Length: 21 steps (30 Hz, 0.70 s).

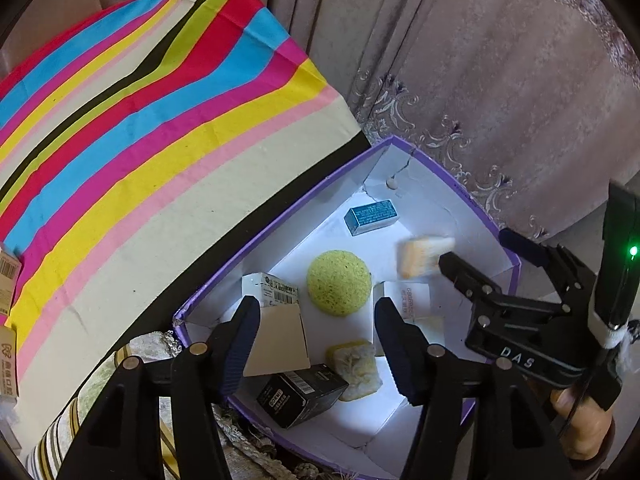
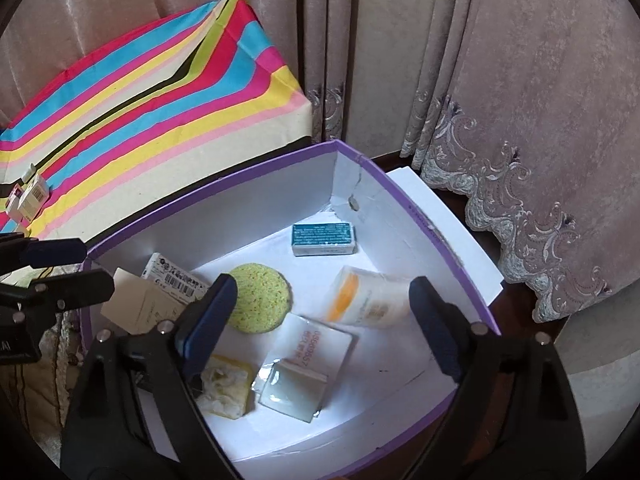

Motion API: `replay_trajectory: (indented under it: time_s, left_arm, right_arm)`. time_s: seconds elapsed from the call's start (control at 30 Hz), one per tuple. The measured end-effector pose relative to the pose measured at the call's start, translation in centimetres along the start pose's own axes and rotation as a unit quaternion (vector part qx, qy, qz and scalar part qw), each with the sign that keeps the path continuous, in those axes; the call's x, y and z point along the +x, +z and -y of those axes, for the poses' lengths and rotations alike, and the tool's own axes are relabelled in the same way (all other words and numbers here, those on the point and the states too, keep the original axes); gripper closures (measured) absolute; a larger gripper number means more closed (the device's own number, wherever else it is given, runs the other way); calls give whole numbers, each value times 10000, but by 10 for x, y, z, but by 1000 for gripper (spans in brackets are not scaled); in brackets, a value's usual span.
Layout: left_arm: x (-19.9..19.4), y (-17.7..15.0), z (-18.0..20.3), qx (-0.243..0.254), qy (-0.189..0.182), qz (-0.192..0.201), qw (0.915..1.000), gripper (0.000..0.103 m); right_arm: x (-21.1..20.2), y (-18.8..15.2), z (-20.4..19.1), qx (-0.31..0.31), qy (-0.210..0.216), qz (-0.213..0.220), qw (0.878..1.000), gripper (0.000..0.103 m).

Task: Organize objects
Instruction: 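Carry the orange pack into the purple-rimmed box and release it with the right gripper, then move both grippers back over the table, left still holding the white cube box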

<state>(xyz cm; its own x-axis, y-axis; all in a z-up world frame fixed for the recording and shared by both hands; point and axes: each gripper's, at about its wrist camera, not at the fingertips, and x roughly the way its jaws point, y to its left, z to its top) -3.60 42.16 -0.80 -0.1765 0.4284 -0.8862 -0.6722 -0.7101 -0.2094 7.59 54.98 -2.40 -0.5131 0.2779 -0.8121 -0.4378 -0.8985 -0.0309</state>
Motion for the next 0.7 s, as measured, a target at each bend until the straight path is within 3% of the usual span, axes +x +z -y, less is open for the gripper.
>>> replay_trajectory:
  time_s: [0.23, 0.47, 0.6, 0.7]
  left_arm:
    - [-6, 0, -15, -275, -241, -69, 9993, 42]
    - [-43, -11, -33, -320, -306, 220, 9988, 40]
    - [-76, -35, -79, -542, 64, 368, 9978, 39]
    - [-103, -59, -131, -977, 449, 474, 9931, 37]
  right_arm:
    - [0, -1, -6, -87, 60, -19, 9999, 13]
    - [2, -3, -6, -75, 126, -59, 9999, 13]
    - [1, -3, -6, -83, 120, -73, 9999, 13]
    - [1, -4, -9, -83, 160, -103, 9998, 13]
